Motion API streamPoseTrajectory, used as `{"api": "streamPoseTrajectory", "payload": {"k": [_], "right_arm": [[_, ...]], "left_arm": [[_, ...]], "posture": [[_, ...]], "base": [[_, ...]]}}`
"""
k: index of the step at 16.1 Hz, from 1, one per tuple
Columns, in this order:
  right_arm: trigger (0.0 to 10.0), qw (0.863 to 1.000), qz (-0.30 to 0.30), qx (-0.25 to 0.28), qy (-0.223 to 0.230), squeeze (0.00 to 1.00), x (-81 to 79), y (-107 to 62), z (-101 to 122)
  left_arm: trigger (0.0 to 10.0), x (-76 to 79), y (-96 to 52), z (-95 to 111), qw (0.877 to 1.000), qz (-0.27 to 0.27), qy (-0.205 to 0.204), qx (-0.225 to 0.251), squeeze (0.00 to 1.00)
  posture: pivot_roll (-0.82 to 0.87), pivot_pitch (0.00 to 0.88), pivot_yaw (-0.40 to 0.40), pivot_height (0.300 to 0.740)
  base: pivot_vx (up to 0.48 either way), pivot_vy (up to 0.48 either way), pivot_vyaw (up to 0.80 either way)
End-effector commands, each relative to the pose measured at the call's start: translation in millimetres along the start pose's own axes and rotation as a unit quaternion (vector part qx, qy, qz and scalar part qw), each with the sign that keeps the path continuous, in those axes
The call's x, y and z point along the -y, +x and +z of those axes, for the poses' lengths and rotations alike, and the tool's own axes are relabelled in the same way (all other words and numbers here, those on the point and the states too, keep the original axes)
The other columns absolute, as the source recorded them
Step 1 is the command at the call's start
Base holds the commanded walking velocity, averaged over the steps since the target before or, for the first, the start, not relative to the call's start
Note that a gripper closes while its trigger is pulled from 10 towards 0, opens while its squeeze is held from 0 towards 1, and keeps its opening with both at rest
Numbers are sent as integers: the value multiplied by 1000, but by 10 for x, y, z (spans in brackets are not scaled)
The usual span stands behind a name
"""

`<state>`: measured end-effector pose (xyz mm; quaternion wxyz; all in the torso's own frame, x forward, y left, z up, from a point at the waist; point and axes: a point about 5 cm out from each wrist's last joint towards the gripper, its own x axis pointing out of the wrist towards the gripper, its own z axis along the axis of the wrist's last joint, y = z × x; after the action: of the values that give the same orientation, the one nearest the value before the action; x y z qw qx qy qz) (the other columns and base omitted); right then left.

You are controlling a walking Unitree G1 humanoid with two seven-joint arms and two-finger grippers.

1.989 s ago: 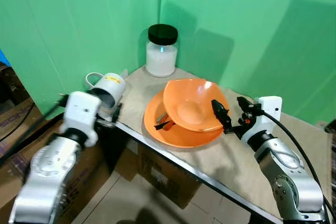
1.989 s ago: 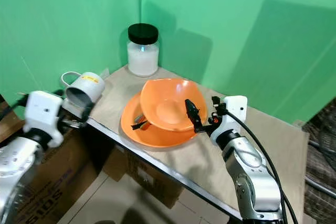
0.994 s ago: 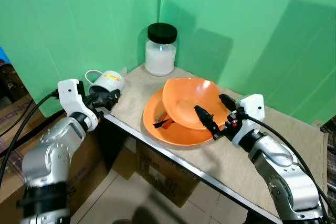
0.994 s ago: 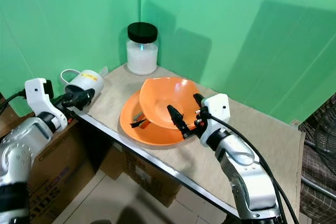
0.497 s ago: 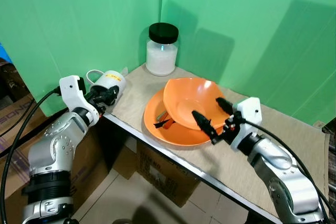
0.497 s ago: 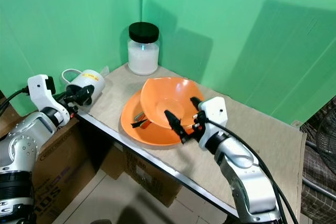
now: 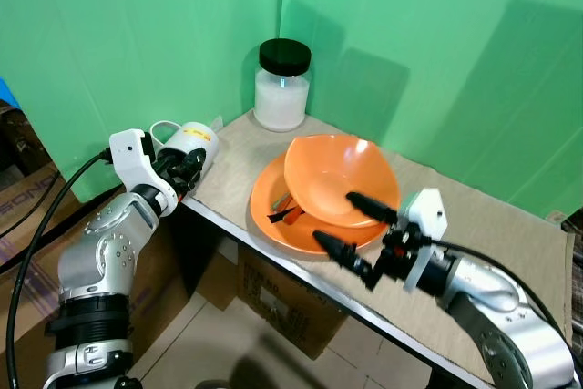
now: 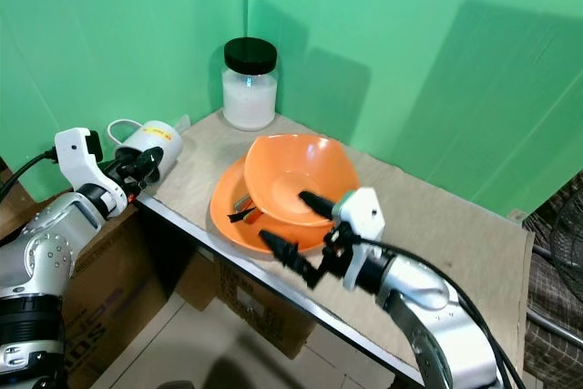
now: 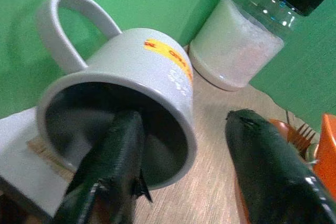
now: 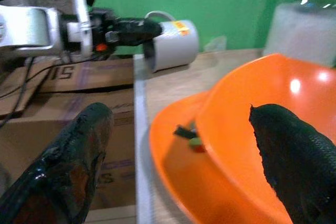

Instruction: Setting the table

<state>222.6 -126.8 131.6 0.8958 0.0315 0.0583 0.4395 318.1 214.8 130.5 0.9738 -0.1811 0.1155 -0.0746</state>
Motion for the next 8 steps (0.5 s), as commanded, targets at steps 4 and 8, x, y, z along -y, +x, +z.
{"api": "streamPoseTrajectory", "payload": {"k": [4,8], "right_arm": [[10000,1000,15,-7,1,0,-30,-23,8],[10000,1000,20,-11,2,0,-40,-34,-2]], "left_arm": [[0,84,38,33,1000,-10,9,5,0],[0,72,41,38,1000,-4,12,5,0]], "posture": [[119,0,-72,740],[119,0,-70,740]], "base": [[0,0,0],[0,0,0]]}}
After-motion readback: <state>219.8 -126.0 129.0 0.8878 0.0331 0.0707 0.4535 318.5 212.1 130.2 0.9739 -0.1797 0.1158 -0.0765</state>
